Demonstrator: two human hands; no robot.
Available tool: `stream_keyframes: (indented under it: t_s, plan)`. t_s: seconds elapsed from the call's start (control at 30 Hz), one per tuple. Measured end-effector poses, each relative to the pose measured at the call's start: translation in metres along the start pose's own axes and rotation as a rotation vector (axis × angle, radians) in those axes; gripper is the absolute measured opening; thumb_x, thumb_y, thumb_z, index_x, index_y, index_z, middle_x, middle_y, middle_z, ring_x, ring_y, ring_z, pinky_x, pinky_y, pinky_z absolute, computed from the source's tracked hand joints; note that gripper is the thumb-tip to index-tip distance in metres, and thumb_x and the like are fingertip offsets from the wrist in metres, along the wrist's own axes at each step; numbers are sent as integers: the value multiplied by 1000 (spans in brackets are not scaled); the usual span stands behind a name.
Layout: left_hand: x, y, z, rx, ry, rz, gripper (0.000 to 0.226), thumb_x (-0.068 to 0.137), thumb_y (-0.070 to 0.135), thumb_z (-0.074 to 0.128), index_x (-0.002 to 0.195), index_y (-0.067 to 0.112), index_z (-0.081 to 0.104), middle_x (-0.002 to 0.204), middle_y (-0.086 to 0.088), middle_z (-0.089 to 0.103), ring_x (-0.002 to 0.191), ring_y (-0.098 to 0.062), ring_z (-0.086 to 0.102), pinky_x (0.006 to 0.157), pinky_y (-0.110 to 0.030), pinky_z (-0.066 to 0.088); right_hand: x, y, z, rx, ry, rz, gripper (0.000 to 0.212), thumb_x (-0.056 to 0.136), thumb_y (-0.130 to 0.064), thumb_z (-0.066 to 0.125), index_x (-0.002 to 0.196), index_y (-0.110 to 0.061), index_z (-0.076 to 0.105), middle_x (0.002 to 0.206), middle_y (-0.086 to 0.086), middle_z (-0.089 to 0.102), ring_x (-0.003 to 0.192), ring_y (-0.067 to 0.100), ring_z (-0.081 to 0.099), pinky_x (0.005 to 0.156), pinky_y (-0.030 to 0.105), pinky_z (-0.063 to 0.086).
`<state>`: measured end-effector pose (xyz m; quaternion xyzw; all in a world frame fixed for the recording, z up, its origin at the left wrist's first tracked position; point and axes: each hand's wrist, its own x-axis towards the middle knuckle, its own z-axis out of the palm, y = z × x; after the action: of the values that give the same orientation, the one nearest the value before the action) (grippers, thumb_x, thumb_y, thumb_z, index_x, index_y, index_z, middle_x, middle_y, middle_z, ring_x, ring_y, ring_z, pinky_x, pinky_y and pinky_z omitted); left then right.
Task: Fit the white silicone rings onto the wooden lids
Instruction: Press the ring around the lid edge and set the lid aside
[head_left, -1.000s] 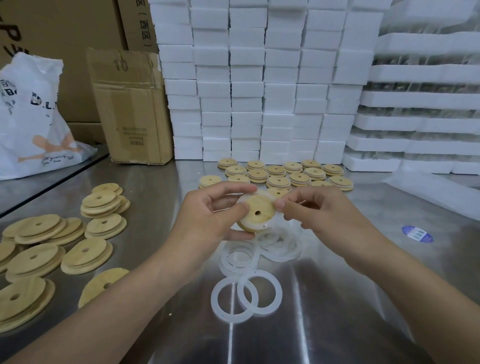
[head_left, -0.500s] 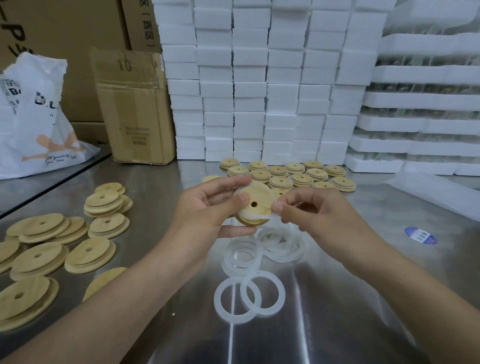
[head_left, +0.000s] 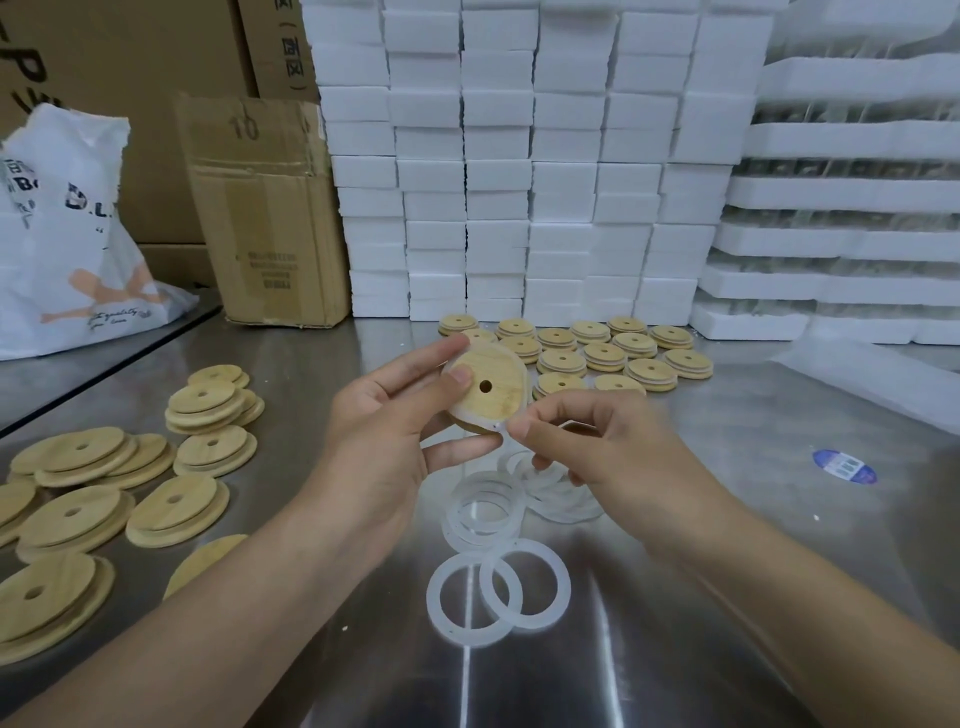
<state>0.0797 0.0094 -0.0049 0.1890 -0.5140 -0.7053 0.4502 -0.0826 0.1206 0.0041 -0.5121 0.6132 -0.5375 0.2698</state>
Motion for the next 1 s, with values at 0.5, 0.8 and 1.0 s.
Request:
stream_keyframes:
  t_s: [0.5,0.8,1.0]
  plan:
    - [-5,12,4,60,-86,59,30,89,22,79,118,24,81,119,-14,80,108,-35,79,75,-39,68,-1,-9,-12,70,-49,48,26,74,-54,80,81,-30,84,83,-1,77,71,1,64,62,14,47]
    - [-6,12,4,47,-63,103,29,86,21,80,116,23,82,117,-14,80,108,-35,79,74,-41,68,-1,-10,-16,154,-111,87,23,74,-52,80,85,-32,84,80,-15,72,71,1,60,70,24,43]
    - [-4,13,3,152,-100,106,31,87,24,79,119,24,81,115,-11,81,104,-31,80,74,-41,68,0,-8,-16,66,-23,53,29,68,-52,86,84,-29,80,82,-8,76,69,2,66,59,14,48]
